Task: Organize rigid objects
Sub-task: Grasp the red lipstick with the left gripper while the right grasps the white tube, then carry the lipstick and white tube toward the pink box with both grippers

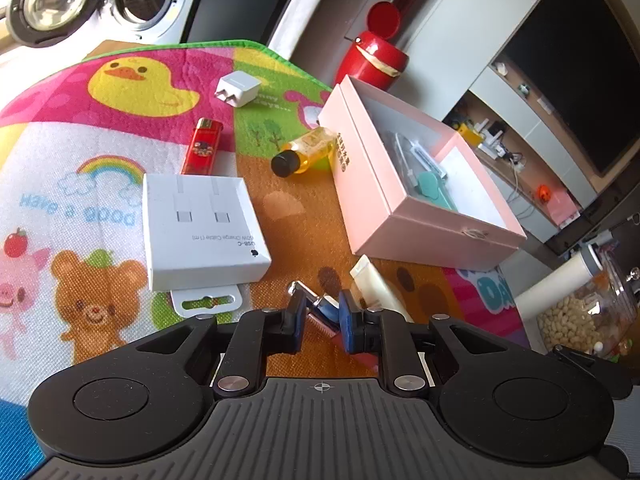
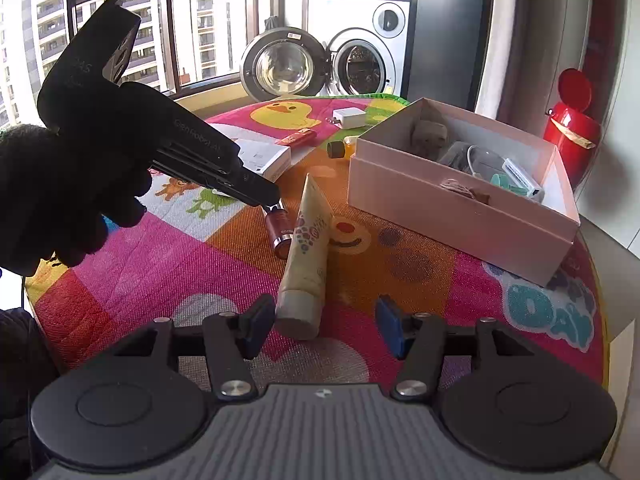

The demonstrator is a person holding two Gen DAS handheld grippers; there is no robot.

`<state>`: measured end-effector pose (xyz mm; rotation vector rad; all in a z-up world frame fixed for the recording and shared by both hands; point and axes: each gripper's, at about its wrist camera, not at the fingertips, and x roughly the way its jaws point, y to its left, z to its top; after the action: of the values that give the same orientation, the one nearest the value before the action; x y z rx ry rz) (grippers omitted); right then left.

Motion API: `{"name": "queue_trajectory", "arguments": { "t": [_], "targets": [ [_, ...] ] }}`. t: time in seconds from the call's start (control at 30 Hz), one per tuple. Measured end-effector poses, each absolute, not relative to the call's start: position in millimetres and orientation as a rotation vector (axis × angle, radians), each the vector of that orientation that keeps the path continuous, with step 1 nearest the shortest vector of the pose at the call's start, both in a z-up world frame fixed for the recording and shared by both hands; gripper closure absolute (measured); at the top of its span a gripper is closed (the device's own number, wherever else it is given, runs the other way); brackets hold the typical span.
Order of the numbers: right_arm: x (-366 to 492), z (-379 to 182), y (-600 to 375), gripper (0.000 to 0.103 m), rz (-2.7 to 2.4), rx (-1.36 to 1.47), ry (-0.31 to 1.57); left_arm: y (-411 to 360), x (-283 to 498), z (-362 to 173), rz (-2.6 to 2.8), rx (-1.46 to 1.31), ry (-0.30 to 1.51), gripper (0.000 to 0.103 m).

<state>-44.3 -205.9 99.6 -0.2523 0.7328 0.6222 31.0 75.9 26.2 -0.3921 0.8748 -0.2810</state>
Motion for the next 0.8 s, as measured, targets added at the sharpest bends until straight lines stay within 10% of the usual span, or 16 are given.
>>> {"name": "queue_trajectory", "arguments": {
  "t": [0.37, 0.8],
  "targets": [
    [-44, 80, -221, 0.039, 0.508, -0.211, 0.754, 20, 42, 23, -0.313, -0.105, 0.854, 0.075],
    [-37, 71, -226, 0.003, 0.539, -0.081, 0.759, 29, 0, 21, -0.400, 0.046, 0.827, 0.077]
  ]
}}
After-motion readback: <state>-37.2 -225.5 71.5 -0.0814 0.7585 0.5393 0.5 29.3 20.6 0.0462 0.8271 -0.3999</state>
